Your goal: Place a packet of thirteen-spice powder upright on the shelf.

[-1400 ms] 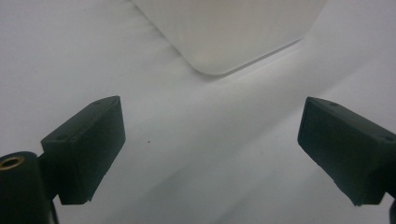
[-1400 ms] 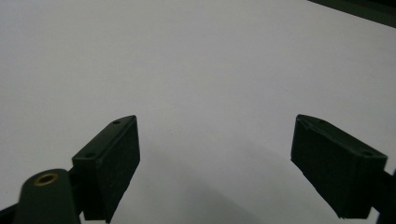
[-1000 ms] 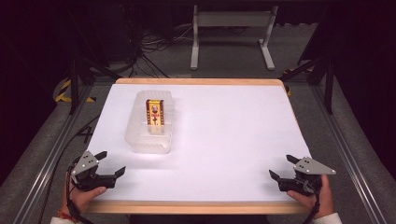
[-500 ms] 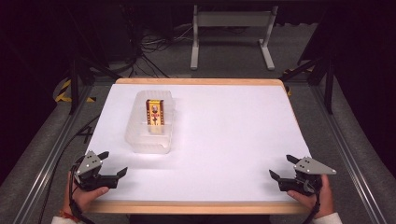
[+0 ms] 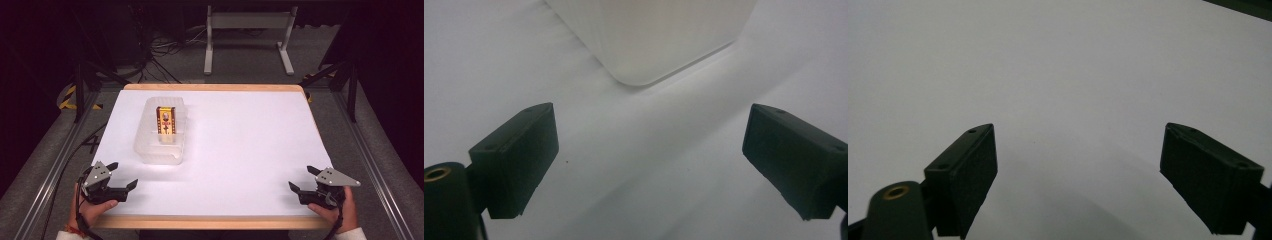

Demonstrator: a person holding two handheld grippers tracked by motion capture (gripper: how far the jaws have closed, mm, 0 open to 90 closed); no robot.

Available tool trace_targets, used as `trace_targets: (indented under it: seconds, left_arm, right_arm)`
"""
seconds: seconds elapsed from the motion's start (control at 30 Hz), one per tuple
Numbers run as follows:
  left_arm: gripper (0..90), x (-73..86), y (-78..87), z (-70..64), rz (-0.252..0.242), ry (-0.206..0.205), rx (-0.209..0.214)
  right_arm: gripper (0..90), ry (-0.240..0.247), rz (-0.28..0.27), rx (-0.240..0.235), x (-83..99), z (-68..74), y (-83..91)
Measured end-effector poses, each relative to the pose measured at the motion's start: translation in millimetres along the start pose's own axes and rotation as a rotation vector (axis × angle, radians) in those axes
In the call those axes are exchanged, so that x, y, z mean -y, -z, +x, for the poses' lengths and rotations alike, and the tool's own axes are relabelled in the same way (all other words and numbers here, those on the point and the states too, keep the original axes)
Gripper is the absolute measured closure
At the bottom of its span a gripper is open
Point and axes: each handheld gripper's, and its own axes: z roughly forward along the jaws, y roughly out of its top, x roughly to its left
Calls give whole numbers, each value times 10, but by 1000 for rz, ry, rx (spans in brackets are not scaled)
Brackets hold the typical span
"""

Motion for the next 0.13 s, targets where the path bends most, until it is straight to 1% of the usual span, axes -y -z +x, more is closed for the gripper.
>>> trace_targets:
  seconds: [0.13]
  left_arm:
    - [86, -6, -7, 1, -1, 7, 2]
  right_arm:
    - [158, -7, -1, -1, 5, -6, 1]
